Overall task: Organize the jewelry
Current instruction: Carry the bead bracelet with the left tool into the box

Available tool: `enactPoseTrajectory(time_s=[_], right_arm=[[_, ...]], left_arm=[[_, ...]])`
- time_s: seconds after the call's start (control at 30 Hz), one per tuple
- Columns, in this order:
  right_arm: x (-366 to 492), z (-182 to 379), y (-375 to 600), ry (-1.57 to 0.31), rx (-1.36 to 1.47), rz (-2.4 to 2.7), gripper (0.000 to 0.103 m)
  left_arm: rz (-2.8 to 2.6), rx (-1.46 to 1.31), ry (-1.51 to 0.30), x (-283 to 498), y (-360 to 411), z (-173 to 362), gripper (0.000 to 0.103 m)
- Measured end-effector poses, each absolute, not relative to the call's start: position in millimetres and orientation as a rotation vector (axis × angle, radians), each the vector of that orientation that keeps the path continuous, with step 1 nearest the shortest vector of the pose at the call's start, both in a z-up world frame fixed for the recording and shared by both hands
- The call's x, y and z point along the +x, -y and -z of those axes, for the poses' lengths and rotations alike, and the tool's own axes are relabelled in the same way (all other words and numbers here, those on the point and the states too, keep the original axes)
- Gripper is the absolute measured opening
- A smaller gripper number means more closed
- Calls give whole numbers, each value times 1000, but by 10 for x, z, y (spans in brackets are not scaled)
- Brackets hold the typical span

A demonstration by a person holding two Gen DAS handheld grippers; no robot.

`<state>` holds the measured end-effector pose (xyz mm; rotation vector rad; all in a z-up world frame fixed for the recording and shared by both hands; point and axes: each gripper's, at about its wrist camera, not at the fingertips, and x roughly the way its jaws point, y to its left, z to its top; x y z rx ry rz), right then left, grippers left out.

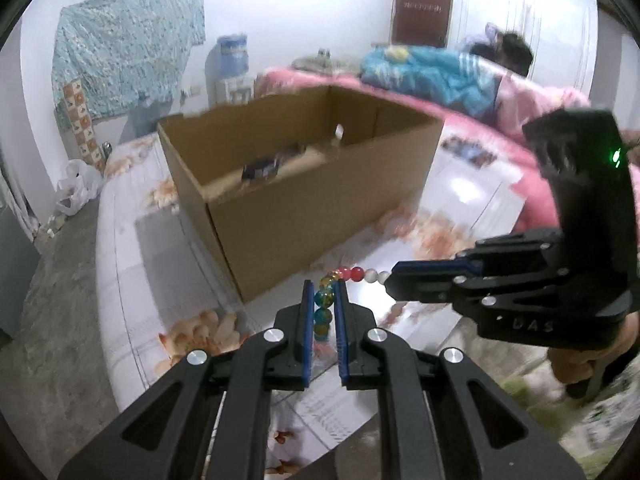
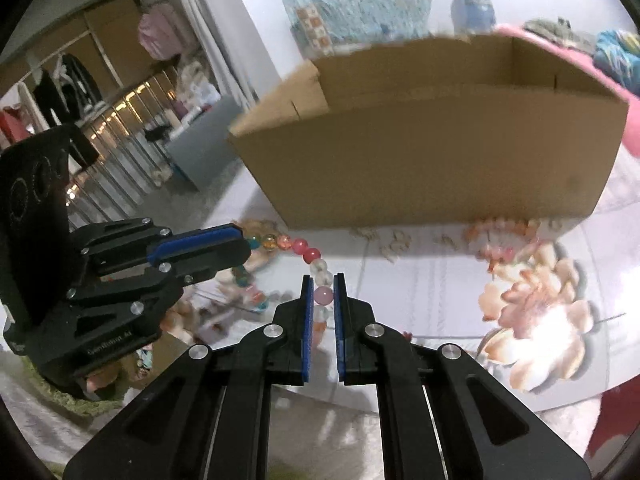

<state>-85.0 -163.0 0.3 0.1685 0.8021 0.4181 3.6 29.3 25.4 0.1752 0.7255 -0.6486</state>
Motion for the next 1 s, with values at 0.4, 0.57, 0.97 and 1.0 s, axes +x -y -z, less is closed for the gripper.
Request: enactPoseTrajectory(time_s=[0.4, 0.57, 0.97, 1.0], right_arm=[[-471, -1030, 1794, -543, 115, -442, 8], [48, -1017, 1722, -582, 114, -415, 8], [501, -426, 1438, -780, 39, -369, 8], [541, -412, 1420, -794, 39, -363, 9]], left_arm=[[659, 143, -470, 442, -203, -1236, 9], [603, 133, -510, 904, -173, -1204, 9], [501, 187, -725, 1341, -185, -575, 10], [488, 198, -736, 1360, -174, -543, 10]])
